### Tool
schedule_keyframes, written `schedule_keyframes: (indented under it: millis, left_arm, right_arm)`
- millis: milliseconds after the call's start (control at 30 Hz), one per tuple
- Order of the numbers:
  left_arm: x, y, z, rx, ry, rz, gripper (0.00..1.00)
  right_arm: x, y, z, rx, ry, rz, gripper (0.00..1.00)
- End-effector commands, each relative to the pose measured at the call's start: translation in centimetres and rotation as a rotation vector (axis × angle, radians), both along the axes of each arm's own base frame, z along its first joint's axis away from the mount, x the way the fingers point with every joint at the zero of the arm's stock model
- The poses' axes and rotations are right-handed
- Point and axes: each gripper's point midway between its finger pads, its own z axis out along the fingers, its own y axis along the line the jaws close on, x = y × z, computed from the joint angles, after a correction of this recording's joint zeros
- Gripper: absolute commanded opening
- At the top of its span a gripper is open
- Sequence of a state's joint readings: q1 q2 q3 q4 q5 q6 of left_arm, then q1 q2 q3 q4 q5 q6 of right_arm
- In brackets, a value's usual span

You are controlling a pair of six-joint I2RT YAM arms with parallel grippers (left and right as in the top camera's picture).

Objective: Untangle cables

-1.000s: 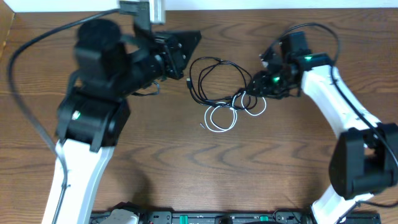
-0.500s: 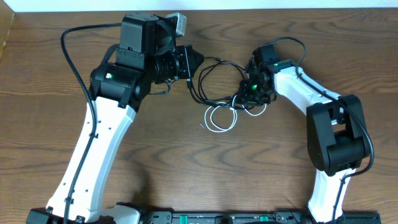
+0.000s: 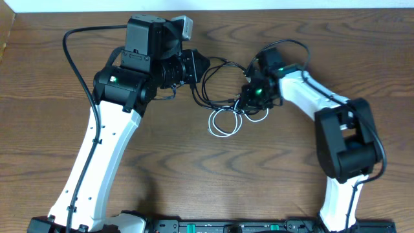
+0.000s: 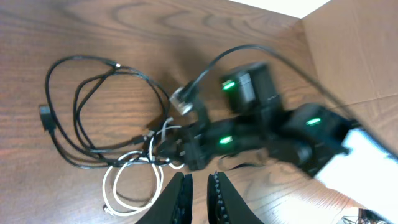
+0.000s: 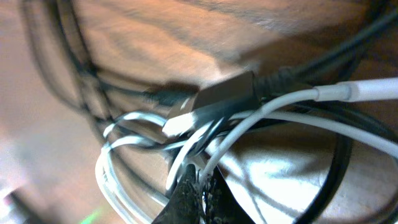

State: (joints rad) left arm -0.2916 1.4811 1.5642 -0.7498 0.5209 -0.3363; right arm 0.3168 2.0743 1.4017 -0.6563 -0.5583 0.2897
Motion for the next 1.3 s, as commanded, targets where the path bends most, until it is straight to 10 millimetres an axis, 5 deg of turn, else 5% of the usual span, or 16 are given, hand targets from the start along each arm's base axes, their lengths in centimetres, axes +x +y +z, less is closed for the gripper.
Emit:
schedule_keyframes:
  millis: [0,133,300,500,833,1000,1267]
  left_arm:
    - [-0.2,0.2,-0.4,0.025,0.003,-0.011,0.15]
    - [-0.7,-0.1,-1.0,0.058,-0.009,-0.055,0.16]
    - [-1.3,-0.9,-2.1,0.077,0.009,-0.094,0.34]
    - [-1.9,-3.8,-6.0,0.120,0.087,-0.184,0.53]
    - [1.2,-8.9,-16.6,0.197,0.200,-0.257,0.53]
    - [2.5,-8.9,-21.2,0.315,0.214,-0.216,0.53]
    - [3.2,-9.3,-25.0,0.484,0.167,-0.174,0.46]
  right_arm:
    - [1.1,0.4,13.1,0.371,-0.197,0.082,0.01]
    - [-0.1,-1.3,21.0,0.546,-0.310,0.103,0.01]
    - [-1.2,-4.4,24.4,0.496,-0.373,0.026,0.01]
    - [-1.5,-9.4,21.1,0.162,-0.315,-0.180,0.01]
    - [-1.9,-14.2,17.8,-0.101,-0.240,-0.314,0.01]
    - [-2.3,-16.8,16.9,-0.205,-0.215,-0.368,0.01]
    - [-2.6,-17.4,16.6,-0.240,-0.202,-0.374,0.02]
